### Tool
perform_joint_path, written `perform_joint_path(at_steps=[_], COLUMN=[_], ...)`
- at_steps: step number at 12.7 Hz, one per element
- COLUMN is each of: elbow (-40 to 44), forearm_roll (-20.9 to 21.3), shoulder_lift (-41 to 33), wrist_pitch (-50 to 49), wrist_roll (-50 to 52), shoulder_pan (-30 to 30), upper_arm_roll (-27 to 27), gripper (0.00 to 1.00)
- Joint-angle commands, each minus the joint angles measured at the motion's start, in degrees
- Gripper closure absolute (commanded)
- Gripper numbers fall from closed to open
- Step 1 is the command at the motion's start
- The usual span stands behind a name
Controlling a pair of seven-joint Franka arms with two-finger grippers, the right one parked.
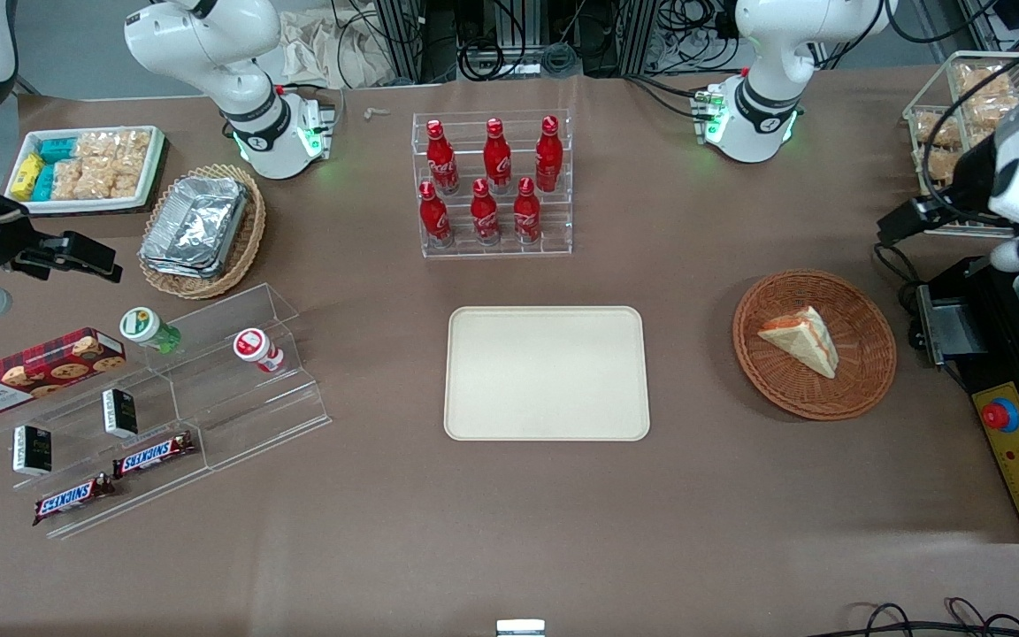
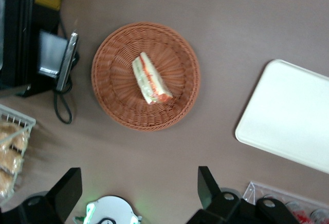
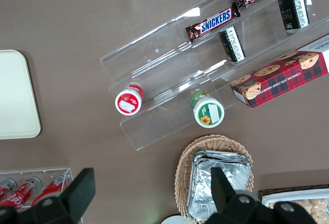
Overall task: Place sandwich from basket to tray
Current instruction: 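Move the left gripper toward the wicker basket holding the sandwich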
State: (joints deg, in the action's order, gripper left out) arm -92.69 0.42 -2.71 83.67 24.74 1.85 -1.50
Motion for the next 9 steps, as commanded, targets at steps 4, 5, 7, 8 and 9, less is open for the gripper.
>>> perform_joint_path(at_steps=[4,5,7,8,9], elbow=[-12.65,-15.82,-19.44,-22.07,-25.31], forearm_roll=[0.54,0.54,0.54,0.63,0.72], shoulder_lift=[-5.53,-6.51,-5.99,-5.47,-5.29], wrist_pitch=[9.02,11.66,15.19,18.08,22.02], wrist_roll=[17.33,18.58,20.95,23.31,24.99], shoulder_pan=[0.08,0.08,0.08,0.08,0.08], upper_arm_roll=[1.77,1.68,1.68,1.68,1.77], gripper=[0.0,0.0,0.0,0.0,0.0])
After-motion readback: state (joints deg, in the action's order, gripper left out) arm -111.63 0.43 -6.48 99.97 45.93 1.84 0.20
